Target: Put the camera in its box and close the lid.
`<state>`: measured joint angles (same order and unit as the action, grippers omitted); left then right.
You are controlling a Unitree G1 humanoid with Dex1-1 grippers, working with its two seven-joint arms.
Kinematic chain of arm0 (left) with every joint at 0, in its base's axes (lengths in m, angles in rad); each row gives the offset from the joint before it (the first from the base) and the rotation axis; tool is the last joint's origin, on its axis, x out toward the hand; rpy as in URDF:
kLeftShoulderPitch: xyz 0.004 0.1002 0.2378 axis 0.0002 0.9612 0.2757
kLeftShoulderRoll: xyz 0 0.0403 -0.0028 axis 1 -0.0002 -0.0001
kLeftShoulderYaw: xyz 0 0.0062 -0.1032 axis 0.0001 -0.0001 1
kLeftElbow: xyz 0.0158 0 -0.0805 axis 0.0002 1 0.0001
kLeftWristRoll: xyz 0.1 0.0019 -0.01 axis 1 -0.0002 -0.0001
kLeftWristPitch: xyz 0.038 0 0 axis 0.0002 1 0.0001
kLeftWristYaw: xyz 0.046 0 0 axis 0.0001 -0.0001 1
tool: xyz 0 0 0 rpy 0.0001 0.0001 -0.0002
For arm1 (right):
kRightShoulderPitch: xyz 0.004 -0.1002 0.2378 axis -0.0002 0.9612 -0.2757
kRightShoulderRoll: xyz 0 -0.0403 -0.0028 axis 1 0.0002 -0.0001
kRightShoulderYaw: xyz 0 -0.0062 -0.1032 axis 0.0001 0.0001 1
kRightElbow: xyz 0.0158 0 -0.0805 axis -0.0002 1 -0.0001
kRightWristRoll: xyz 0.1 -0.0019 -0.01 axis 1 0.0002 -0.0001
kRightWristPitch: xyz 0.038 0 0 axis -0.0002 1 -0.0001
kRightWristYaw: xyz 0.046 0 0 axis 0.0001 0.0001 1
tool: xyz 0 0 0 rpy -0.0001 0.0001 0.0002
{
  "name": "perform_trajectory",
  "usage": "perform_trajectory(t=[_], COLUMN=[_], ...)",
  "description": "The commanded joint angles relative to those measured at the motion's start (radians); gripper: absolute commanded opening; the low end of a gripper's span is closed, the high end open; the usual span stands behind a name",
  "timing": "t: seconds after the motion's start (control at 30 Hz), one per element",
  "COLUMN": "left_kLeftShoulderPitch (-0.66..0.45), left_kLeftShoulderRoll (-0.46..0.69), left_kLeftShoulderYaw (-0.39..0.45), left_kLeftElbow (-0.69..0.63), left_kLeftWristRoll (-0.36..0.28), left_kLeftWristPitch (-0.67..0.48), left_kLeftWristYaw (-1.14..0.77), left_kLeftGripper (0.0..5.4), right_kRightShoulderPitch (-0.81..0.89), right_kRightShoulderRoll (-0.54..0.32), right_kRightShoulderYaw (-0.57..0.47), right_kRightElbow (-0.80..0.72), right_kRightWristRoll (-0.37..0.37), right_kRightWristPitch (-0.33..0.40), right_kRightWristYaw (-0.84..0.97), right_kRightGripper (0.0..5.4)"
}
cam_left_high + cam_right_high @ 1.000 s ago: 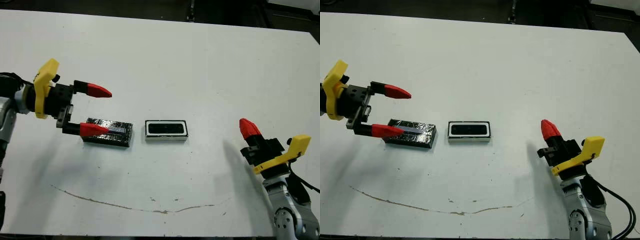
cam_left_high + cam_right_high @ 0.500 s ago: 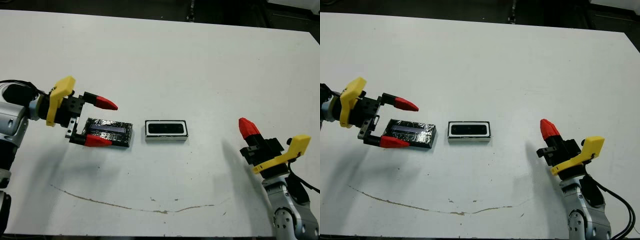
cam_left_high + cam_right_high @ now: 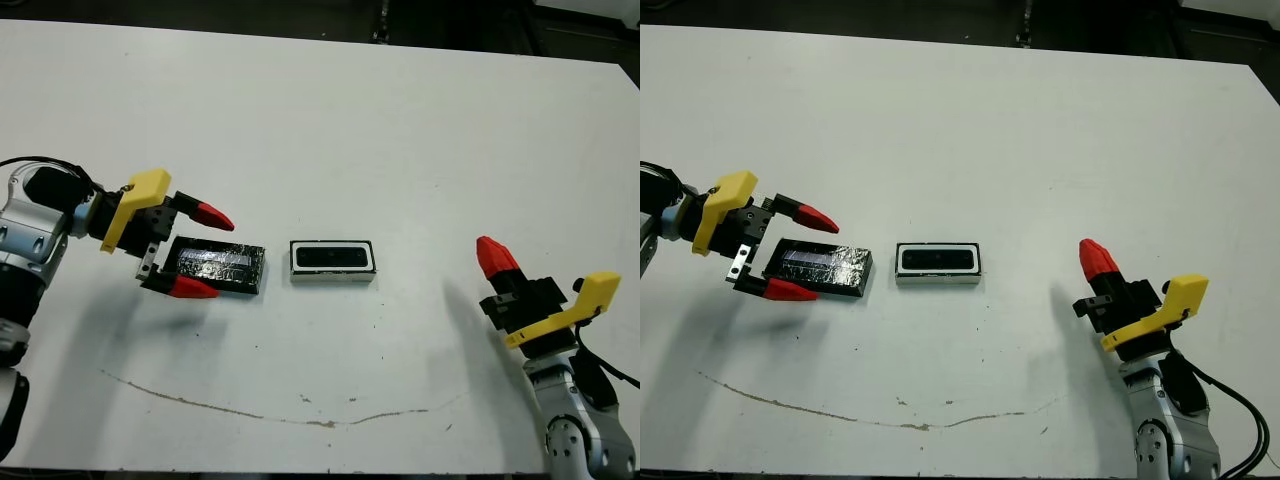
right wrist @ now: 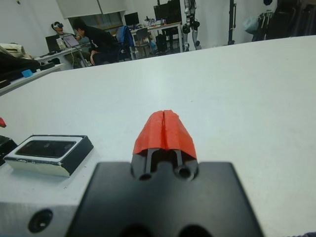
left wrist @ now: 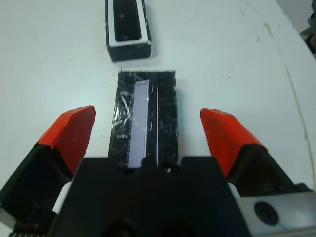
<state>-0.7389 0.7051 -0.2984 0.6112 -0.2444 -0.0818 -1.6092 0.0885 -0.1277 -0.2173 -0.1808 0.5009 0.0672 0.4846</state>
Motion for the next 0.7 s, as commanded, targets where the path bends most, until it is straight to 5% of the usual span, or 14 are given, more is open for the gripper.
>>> perform_trajectory(t=[0.03, 0.33, 0.57, 0.7], left_kLeftShoulderPitch=[-0.021, -0.035, -0.054, -0.044], left_kLeftShoulderRoll=[-0.007, -0.024, -0.012, -0.01], left_kLeftShoulderYaw=[-0.016, 0.002, -0.004, -0.003], left_kLeftElbow=[0.042, 0.141, 0.13, 0.096], left_kLeftWristRoll=[0.016, 0.044, 0.067, 0.092], left_kLeftWristPitch=[-0.021, -0.032, 0.235, 0.242], left_kLeftWristYaw=[-0.005, -0.005, -0.005, -0.001], left_kLeftGripper=[5.4, 5.4, 5.32, 4.9], right_kRightShoulderPitch=[0.015, 0.015, 0.017, 0.014], right_kRightShoulderRoll=[-0.017, -0.022, -0.023, -0.025], right_kRightShoulderYaw=[-0.002, -0.002, -0.002, -0.003], right_kRightElbow=[-0.007, -0.001, -0.001, 0.005], right_kRightWristRoll=[-0.003, 0.01, 0.012, 0.018], right_kRightWristPitch=[0.011, 0.008, 0.01, 0.009], right_kRightWristYaw=[-0.012, 0.001, -0.001, 0.007], right_kRightGripper=[0.02, 0.02, 0.0, 0.0])
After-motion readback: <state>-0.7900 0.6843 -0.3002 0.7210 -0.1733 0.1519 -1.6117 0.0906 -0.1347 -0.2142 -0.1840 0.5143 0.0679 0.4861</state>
